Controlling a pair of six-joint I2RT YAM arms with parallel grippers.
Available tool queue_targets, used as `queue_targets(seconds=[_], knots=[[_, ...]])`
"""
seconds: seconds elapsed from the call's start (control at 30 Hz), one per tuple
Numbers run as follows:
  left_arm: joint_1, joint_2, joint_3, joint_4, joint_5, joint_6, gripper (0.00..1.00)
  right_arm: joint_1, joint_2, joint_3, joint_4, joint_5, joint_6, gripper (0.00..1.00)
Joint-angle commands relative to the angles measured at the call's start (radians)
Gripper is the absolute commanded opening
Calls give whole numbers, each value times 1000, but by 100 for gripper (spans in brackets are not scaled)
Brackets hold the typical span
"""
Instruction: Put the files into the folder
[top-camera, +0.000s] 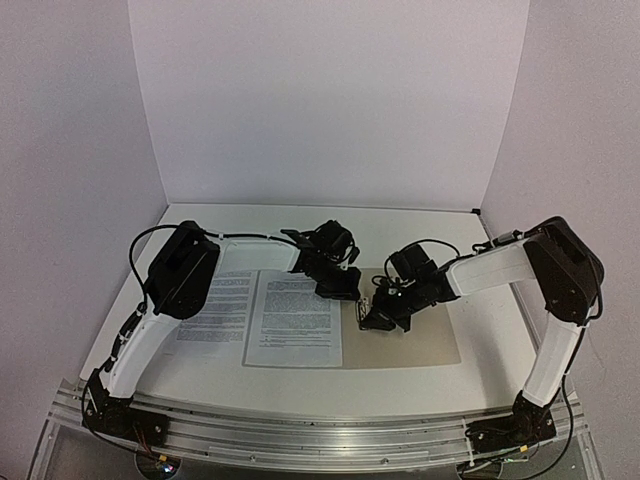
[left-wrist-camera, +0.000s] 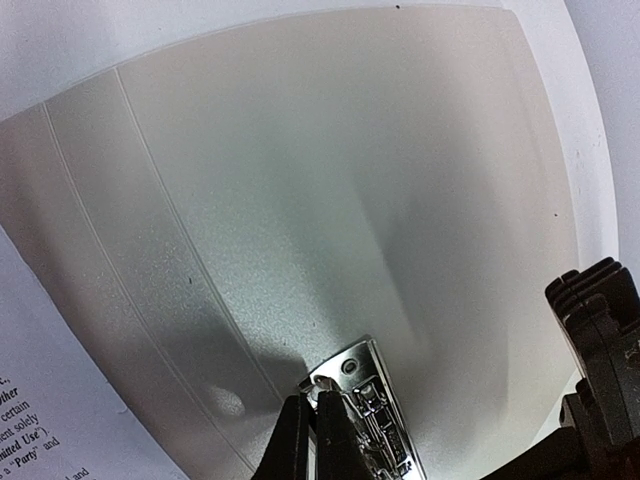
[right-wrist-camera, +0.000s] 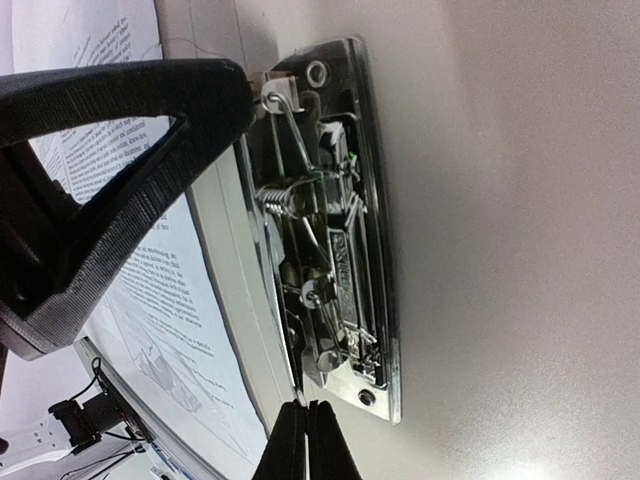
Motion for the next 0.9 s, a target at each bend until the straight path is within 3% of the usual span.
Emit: queue_targets(seconds=[0.0,0.37,0.57,0.87], knots=[[17,-2,-37,-126,-77,62,0,-27,30,37,-191,127,-25,0],[16,-6,-26,-122,-54,38,0,-26,36,203,-191,15,-41,1],[16,-17,-17,-118,-43,33,10,-27,31,287,-191,-31,-80,13],[17,-22,13,-100,-26,51,16,-48,-36,287,-213,-14,-91,18]])
